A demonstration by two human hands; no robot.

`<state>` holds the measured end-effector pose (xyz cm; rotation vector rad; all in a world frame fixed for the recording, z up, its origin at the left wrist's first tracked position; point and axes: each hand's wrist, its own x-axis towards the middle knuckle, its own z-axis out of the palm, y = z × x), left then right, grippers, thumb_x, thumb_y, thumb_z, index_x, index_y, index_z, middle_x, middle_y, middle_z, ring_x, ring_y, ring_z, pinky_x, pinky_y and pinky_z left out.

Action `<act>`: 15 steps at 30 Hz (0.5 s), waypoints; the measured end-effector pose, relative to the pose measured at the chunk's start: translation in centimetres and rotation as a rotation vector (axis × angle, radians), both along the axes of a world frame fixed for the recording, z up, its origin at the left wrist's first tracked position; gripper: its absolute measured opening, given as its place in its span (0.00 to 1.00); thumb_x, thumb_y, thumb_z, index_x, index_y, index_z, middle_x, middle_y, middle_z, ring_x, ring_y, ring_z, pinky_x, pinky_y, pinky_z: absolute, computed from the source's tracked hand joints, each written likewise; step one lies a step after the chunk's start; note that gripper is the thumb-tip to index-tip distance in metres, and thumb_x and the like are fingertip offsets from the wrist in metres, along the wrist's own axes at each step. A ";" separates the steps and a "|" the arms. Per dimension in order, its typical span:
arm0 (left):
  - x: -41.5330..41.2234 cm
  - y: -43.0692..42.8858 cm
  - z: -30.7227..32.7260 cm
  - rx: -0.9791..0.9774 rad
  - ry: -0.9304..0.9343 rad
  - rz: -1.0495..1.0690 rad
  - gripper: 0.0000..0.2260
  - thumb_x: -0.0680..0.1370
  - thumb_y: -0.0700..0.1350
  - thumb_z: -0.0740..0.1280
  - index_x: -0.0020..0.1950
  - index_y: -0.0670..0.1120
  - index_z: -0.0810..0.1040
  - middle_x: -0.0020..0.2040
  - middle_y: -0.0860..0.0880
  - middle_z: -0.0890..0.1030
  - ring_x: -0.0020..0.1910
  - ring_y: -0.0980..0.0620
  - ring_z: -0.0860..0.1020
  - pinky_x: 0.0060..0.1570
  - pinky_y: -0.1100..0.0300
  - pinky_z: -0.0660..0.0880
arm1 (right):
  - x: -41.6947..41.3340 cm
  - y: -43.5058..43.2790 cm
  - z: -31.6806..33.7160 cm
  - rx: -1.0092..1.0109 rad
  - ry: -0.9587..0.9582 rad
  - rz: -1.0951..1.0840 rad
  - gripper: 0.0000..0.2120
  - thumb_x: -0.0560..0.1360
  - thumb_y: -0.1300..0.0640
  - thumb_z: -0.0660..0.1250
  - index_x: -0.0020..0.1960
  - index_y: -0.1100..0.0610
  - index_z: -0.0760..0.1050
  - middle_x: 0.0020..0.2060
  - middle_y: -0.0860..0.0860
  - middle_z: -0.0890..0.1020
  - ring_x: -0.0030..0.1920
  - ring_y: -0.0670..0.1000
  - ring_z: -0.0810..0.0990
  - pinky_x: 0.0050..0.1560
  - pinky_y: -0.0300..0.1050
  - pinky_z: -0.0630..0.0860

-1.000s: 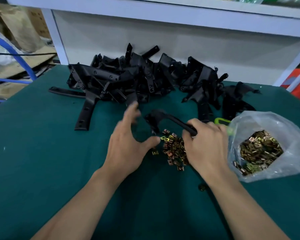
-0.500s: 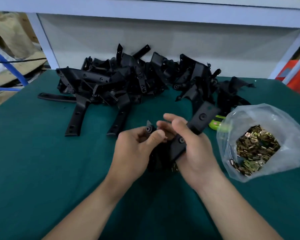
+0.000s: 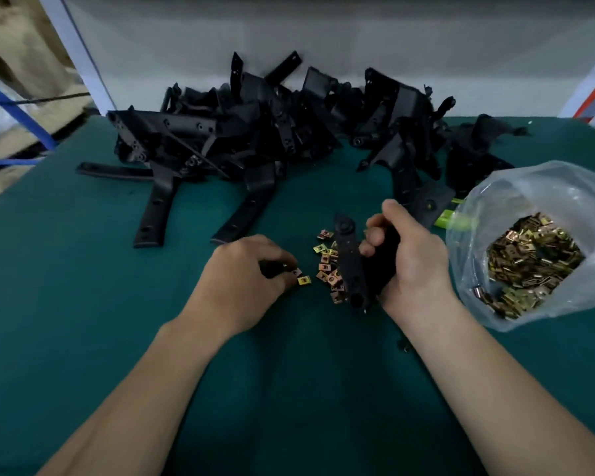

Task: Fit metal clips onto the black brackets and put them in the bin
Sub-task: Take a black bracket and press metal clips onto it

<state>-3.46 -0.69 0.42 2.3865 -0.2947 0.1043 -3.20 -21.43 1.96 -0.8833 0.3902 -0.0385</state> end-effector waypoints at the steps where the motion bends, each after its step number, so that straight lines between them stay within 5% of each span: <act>1: 0.0 -0.1 0.0 -0.013 -0.003 0.008 0.07 0.72 0.46 0.78 0.45 0.58 0.88 0.44 0.62 0.82 0.47 0.62 0.79 0.50 0.67 0.74 | 0.1 -0.1 0.0 -0.006 -0.002 0.013 0.19 0.79 0.51 0.71 0.32 0.57 0.79 0.27 0.51 0.73 0.26 0.50 0.72 0.28 0.41 0.73; 5: -0.3 -0.6 0.0 0.046 -0.052 0.012 0.05 0.73 0.45 0.78 0.45 0.56 0.87 0.43 0.59 0.80 0.45 0.59 0.76 0.49 0.60 0.75 | 0.2 -0.1 -0.2 -0.042 -0.011 0.046 0.18 0.78 0.51 0.71 0.31 0.56 0.80 0.28 0.51 0.74 0.26 0.51 0.72 0.29 0.41 0.74; 10: -0.8 -1.7 -0.5 0.191 -0.168 -0.018 0.05 0.75 0.44 0.74 0.46 0.54 0.81 0.46 0.58 0.78 0.49 0.57 0.73 0.48 0.64 0.66 | 0.1 -0.1 -0.3 -0.083 -0.030 0.074 0.17 0.78 0.52 0.71 0.33 0.57 0.79 0.28 0.53 0.74 0.27 0.52 0.72 0.31 0.43 0.75; 15: -1.0 -2.6 -0.5 0.088 -0.204 0.018 0.05 0.78 0.44 0.72 0.48 0.55 0.81 0.44 0.60 0.80 0.44 0.54 0.77 0.47 0.59 0.70 | -0.3 0.3 -0.6 -0.181 -0.089 0.053 0.17 0.79 0.53 0.70 0.33 0.58 0.79 0.27 0.54 0.75 0.27 0.53 0.73 0.31 0.42 0.74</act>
